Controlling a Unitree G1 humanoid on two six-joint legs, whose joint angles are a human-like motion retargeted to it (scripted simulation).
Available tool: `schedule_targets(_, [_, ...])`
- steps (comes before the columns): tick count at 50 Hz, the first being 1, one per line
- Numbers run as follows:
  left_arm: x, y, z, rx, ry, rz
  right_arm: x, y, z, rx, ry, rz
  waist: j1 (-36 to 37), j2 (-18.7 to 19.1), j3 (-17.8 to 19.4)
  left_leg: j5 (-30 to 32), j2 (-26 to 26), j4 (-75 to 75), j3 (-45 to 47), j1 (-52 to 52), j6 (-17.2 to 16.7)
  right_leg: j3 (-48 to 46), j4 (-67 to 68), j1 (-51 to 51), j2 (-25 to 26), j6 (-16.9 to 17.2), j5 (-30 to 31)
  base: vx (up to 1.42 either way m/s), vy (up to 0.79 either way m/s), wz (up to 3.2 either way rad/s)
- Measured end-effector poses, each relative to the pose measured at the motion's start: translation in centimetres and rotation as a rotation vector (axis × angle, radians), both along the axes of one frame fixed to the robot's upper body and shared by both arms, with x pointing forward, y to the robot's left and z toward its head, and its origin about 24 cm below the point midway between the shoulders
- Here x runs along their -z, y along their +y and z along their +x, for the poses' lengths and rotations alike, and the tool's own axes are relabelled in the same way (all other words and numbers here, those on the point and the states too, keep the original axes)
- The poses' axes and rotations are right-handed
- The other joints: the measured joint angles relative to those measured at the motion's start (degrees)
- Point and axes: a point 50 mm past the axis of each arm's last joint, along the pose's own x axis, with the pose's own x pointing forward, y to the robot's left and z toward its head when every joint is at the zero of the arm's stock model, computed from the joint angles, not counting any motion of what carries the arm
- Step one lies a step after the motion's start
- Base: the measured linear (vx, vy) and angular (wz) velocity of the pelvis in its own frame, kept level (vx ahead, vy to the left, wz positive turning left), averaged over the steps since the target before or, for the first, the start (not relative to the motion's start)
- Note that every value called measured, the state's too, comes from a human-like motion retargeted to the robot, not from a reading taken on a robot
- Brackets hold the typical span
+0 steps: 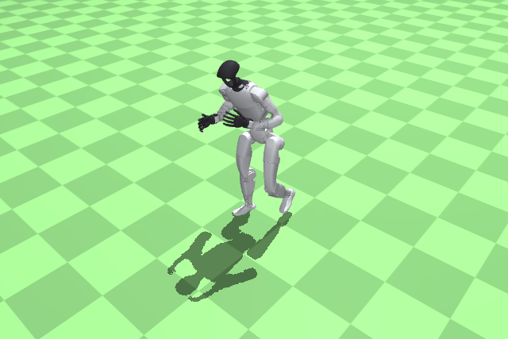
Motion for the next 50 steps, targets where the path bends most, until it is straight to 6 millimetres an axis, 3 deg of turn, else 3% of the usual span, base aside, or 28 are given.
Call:
schedule_targets(3, [7.1, 2.9, 1.7, -0.264, 0.33, 0.152, -2.6, 3.6, 4.2, -0.081, -0.111, 0.026, -0.5, 2.3, 7.4, -7.0, 4.7, 20.8, -1.6, -5.4, 2.0, 4.5, 24.3, -9.2, 0.8, -2.0, -13.9, 0.01, 0.02, -1.16])
schedule_targets(5, [12.3, 5.0, 0.9, -0.355, 0.593, 0.205, -4.3, 5.3, 6.3, -0.111, -0.144, -0.016, -2.0, 3.3, 9.6, -8.4, 6.6, 27.8, -3.0, -10.6, 5.4, 5.8, 31.4, -13.5, 2.3, -7.5, -16.0, -0.07, 0.04, -0.53])
schedule_targets(7, [14.4, 6.5, -1.5, -0.394, 0.704, 0.238, -6.1, 5.2, 5.7, -0.098, -0.24, 0.035, -1.4, 3.2, 9.6, -8.4, 6.4, 29.2, -3.3, -16.9, 6.4, 6.6, 32.9, -17.7, 2.6, -7.0, -15.1, -0.02, 0.06, -0.32])
schedule_targets(8, [14.5, 7.1, -2.7, -0.409, 0.715, 0.259, -6.8, 4.8, 4.7, -0.088, -0.298, 0.088, -0.6, 2.8, 9.6, -7.8, 5.4, 27.3, -3.2, -19.7, 6.2, 6.9, 30.9, -18.8, 2.7, -6.4, -13.8, -0.01, 0.09, -0.25])
schedule_targets(10, [14.2, 7.9, -4.7, -0.417, 0.73, 0.278, -7.1, 3.6, 2.6, -0.06, -0.365, 0.163, 0.7, 1.5, 9.6, -5.7, 2.8, 18.6, -2.7, -23.4, 5.6, 7.2, 22.9, -19.0, 2.6, -4.7, -8.8, -0.01, 0.12, -0.1])
schedule_targets(12, [13.9, 8.1, -5.5, -0.395, 0.755, 0.216, -5.7, 2.3, 1.4, 0.009, -0.322, 0.165, 0.9, -0.4, 9.6, -3.1, 1.4, 3.3, 0.3, -22.5, 5.9, 6.7, 11.5, -16.5, 1.8, -2.5, -1.2, 0.01, 0.14, 0.15])
schedule_targets(15, [13.1, 7.6, -4.8, -0.353, 0.726, 0.125, -1.9, 0.6, 0.9, 0.088, -0.124, 0.07, 1.1, -3.0, 9.6, 3.1, 1.1, -24.8, 8.6, -14.3, 5.7, 6.1, -1.4, -12.3, 1.2, 1.1, 9.6, 0.08, 0.17, -0.1])
schedule_targets(18, [11.4, 7.3, -3.0, -0.366, 0.595, 0.099, 2.6, -0.1, 0.4, 0.087, 0.109, -0.015, 2.7, -4.0, 9.6, 12.2, 2.2, -43.2, 13.3, -4.6, 0.9, 8.6, -5.3, -9.7, 3.9, 1.5, 14.0, 0.11, 0.23, -0.85])
schedule_targets(20, [10.0, 7.4, -2.0, -0.393, 0.49, 0.045, 4.6, 0.0, 0.2, 0.026, 0.211, -0.053, 2.8, -4.3, 9.6, 11.5, 4.2, -47.8, 13.3, -0.2, -2.1, 10.3, -0.1, -11.2, 6.1, 0.2, 11.6, 0.05, 0.28, -1.17])
schedule_targets(23, [8.3, 6.4, 0.7, -0.455, 0.328, -0.018, 4.9, 0.7, 0.9, -0.083, 0.213, -0.113, 1.7, -4.2, 9.6, -0.1, 10.4, -38.7, 13.7, -4.9, -3.3, 9.1, 30.4, -27.4, 7.3, -2.6, -1.2, -0.05, 0.26, -0.99])
schedule_targets(25, [7.4, 4.7, 4.1, -0.43, 0.315, -0.077, 5.6, 0.9, 1.4, -0.073, 0.252, -0.066, 0.3, -4.1, 9.6, -6.1, 12.2, -27.8, 12.7, -11.4, -0.9, 9.7, 48.1, -37.0, 5.7, -4.9, -7.9, -0.09, 0.16, 0.08])
schedule_targets(28, [4.4, 1.9, 9.5, -0.333, 0.331, -0.151, 7.1, 1.6, 2.7, 0.048, 0.348, 0.132, 0.0, -4.5, 9.6, -7.7, 10.5, -21.9, 11.0, -14.8, 2.9, 13.9, 60.0, -43.4, 5.7, -6.8, -12.1, -0.04, 0.09, 0.39])
schedule_targets(30, [0.2, 1.1, 10.4, -0.319, 0.186, -0.151, 5.7, 2.0, 3.1, 0.093, 0.287, 0.228, 0.0, -4.3, 9.6, -7.8, 9.7, -22.4, 11.1, -13.7, 2.4, 15.1, 62.6, -44.0, 6.3, -7.3, -13.7, 0.07, 0.04, 0.18])
schedule_targets(31, [-2.3, 0.8, 9.9, -0.32, 0.058, -0.135, 3.9, 2.2, 2.9, 0.075, 0.198, 0.25, 0.0, -3.9, 9.6, -6.8, 9.3, -24.6, 11.3, -12.2, 1.9, 14.7, 61.4, -43.0, 6.4, -7.4, -13.8, 0.11, 0.0, 0.14])
schedule_targets(33, [-6.7, 0.2, 7.7, -0.331, -0.197, -0.124, -0.1, 2.3, 1.5, 0.027, -0.01, 0.258, 0.0, -3.0, 9.6, -3.7, 8.2, -30.8, 11.8, -8.1, 0.6, 12.8, 56.3, -39.6, 6.2, -6.5, -13.1, 0.16, -0.05, 0.22])
schedule_targets(36, [-9.4, 0.5, 3.1, -0.36, -0.48, -0.191, -5.5, 2.5, -1.9, -0.01, -0.339, 0.168, -0.8, -0.2, 9.6, 5.4, 6.7, -44.4, 11.3, 1.3, -2.0, 8.2, 37.8, -27.0, 6.9, -5.3, -10.3, 0.23, -0.08, 0.39])
schedule_targets(38, [-9.3, 1.5, 0.4, -0.358, -0.571, -0.264, -7.9, 2.5, -3.9, 0.002, -0.517, 0.116, -1.7, 0.7, 9.5, 11.8, 6.0, -51.3, 10.4, 7.4, -3.8, 6.1, 23.3, -17.4, 7.6, -3.7, -5.7, 0.29, -0.15, 0.37])
schedule_targets(41, [-8.1, 2.7, -2.3, -0.357, -0.592, -0.306, -9.5, 3.0, -5.4, 0.018, -0.654, 0.077, -2.7, -0.6, 8.0, 18.3, 3.9, -56.4, 7.8, 14.5, -5.1, 6.9, 7.1, -5.8, 6.6, -2.1, 3.5, 0.31, -0.2, 0.25])
schedule_targets(44, [-5.8, 3.6, -3.8, -0.329, -0.479, -0.291, -9.2, 3.1, -5.6, 0.032, -0.642, 0.054, -2.6, -3.3, 1.7, 13.4, 1.9, -45.3, 6.2, 12.5, -0.8, 10.3, 1.1, -1.5, 3.0, 0.1, 8.7, 0.32, -0.22, 0.24])
schedule_targets(46, [-4.1, 4.0, -3.9, -0.296, -0.343, -0.213, -8.4, 3.1, -5.1, -0.018, -0.574, 0.076, -1.8, -4.5, -3.6, 5.0, 2.2, -25.0, 4.9, 4.9, 2.2, 10.1, 1.3, -1.2, 0.8, 1.2, 4.8, 0.31, -0.2, 0.13])
schedule_targets(48, [-1.8, 4.6, -3.3, -0.274, -0.163, -0.07, -7.5, 3.5, -3.7, -0.14, -0.463, 0.143, 0.6, -4.1, -7.1, -1.3, 3.3, -5.7, 1.9, -0.7, 2.0, 9.1, 3.3, -0.5, 1.0, 0.4, -3.4, 0.3, -0.16, -0.48])
schedule_targets(50, [2.0, 5.7, -2.5, -0.283, 0.093, 0.13, -6.5, 4.7, -1.6, -0.293, -0.345, 0.231, 3.8, -3.7, -9.3, -6.0, 3.8, 8.5, -0.1, -2.1, 2.0, 10.5, 15.2, -4.1, 1.4, 2.2, -11.9, 0.28, -0.11, -0.97])
